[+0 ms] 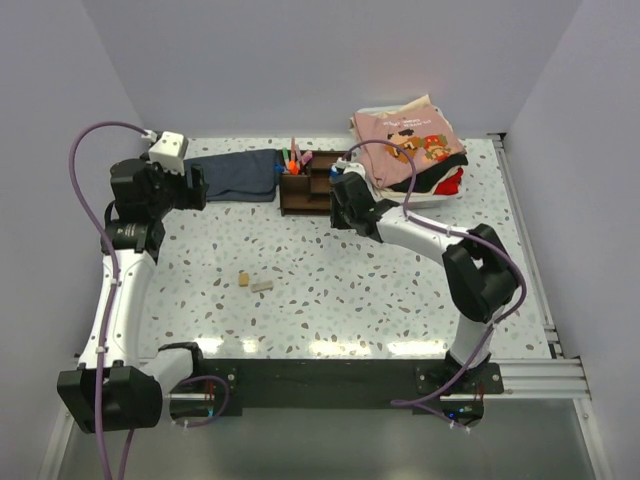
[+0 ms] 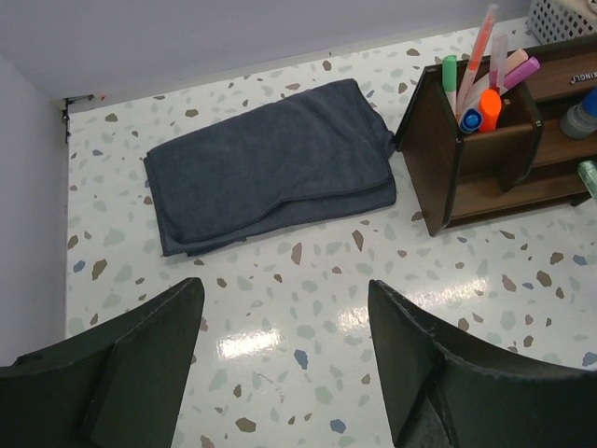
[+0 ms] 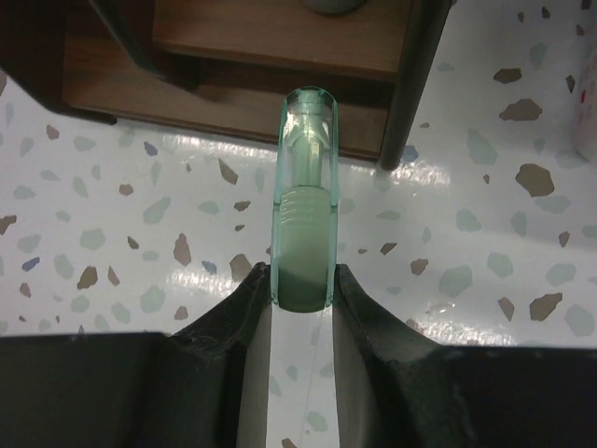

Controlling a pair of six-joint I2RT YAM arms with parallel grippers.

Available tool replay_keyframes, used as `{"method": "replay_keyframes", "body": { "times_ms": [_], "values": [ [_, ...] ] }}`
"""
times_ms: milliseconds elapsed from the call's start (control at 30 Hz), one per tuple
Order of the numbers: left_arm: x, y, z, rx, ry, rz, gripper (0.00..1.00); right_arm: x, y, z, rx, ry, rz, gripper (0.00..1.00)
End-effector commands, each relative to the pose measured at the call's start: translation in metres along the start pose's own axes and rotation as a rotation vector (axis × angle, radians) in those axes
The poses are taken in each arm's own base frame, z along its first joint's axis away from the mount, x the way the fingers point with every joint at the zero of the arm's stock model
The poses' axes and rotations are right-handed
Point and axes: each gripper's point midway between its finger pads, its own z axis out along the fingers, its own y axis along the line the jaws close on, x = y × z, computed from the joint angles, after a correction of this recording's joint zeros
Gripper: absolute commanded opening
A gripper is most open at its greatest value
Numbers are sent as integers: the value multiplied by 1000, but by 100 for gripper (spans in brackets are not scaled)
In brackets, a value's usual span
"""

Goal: Sort the stationery into containers
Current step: Place the pen in the storage box.

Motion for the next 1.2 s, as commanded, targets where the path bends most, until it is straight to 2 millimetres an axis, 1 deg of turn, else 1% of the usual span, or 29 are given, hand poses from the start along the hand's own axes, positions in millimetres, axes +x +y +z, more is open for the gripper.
{"method": "replay_keyframes", "body": {
  "times_ms": [0, 33, 100, 167, 367, 433, 700, 867, 1100, 1133, 1167],
  "values": [
    [-18, 0, 2, 2, -55, 18, 76, -36, -6, 8, 40, -89, 50, 0],
    [-18, 1, 2, 2, -54, 17, 76, -34, -8, 12, 48, -83, 47, 0],
    [-17, 0, 4, 4, -51, 17, 76, -37, -10, 15, 53, -91, 47, 0],
    [-14, 0, 5, 6, -45, 14, 76, -35, -11, 21, 61, -84, 45, 0],
    [-11, -1, 7, 14, -37, 8, 76, -38, -12, 32, 77, -92, 43, 0],
    [-9, -2, 8, 16, -30, 3, 76, -43, -9, 33, 78, -105, 46, 0],
    [-5, -4, 11, 28, -23, -7, 76, -64, -12, 42, 124, -165, 36, 0],
    [-4, -5, 13, 36, -22, -13, 76, -62, -10, 50, 127, -165, 28, 0],
    [-3, -5, 13, 38, -18, -13, 76, -61, -15, 54, 146, -173, 20, 0],
    [-2, -5, 13, 37, -15, -14, 76, -61, -15, 54, 145, -173, 19, 2],
    [-1, -6, 13, 40, -14, -17, 76, -61, -15, 54, 147, -175, 21, 10]
  ]
}}
